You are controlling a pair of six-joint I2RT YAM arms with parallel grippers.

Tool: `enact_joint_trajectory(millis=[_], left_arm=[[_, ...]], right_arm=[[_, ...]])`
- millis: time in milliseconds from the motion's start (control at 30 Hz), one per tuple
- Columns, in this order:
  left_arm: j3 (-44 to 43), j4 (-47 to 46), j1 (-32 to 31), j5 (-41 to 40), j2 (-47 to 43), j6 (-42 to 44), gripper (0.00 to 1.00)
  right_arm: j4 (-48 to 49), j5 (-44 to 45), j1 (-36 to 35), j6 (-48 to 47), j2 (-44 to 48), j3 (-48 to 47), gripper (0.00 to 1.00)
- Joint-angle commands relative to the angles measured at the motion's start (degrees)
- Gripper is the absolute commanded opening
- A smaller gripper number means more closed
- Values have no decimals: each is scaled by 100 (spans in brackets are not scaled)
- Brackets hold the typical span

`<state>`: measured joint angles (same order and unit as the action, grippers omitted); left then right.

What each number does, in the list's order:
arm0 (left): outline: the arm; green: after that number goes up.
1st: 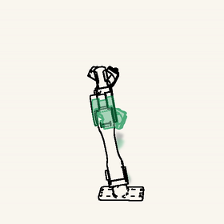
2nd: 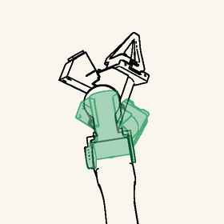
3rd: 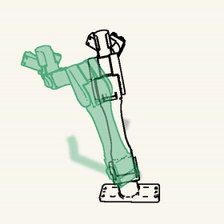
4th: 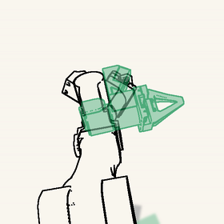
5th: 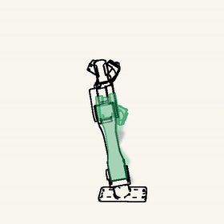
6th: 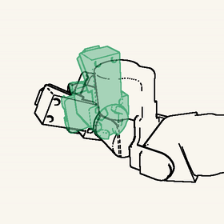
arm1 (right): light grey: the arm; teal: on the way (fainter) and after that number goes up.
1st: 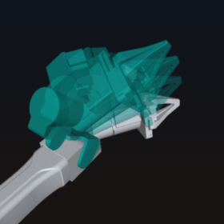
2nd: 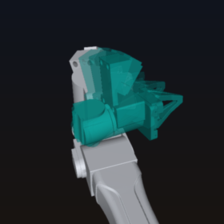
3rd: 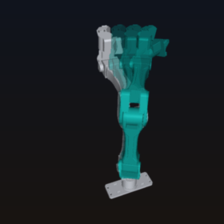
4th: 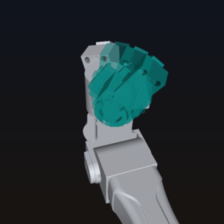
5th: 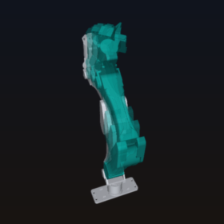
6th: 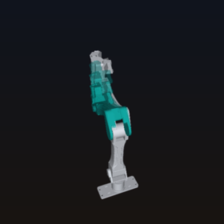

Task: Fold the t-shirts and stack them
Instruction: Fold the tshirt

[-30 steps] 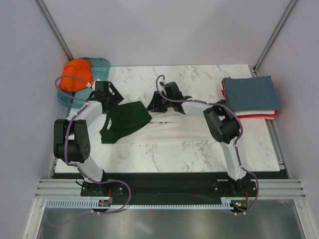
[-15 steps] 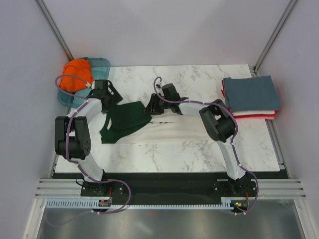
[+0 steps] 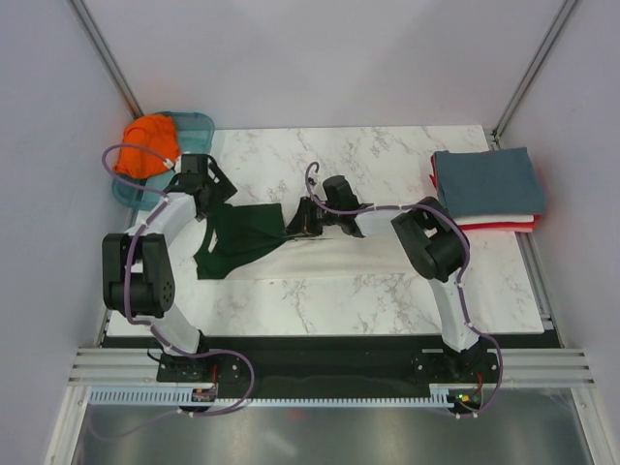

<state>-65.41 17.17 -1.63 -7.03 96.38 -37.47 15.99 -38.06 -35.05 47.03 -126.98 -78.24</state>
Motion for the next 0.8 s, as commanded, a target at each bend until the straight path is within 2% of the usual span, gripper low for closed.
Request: enact_joint_trajectory(millis=[0, 33, 67, 133, 167, 233, 467, 767], left_arm=[[-16, -29, 13, -115, -172, 73, 92], [-33, -38, 13, -106, -155, 74, 92], [-51, -38, 13, -88, -85, 74, 92], [-147, -47, 13, -62, 21, 74, 92], [-183, -47, 13, -53, 100, 91, 92], [-262, -38, 13, -1, 162, 135, 92], [-271, -38, 14, -62, 144, 188, 92], [62, -292, 13, 26, -118, 91, 89]], right_arm=[[528, -315, -37, -18, 586, 352, 24], [580, -333, -29, -9, 613, 431, 26], [624, -377, -46, -9, 639, 563, 35], [695, -377, -46, -18, 683, 643, 45], [695, -351, -37, -35, 683, 634, 53], [573, -237, -46, -79, 631, 538, 59], [-235, 185, -37, -431, 86, -656, 60], [-474, 554, 7, -422, -644, -1580, 57]])
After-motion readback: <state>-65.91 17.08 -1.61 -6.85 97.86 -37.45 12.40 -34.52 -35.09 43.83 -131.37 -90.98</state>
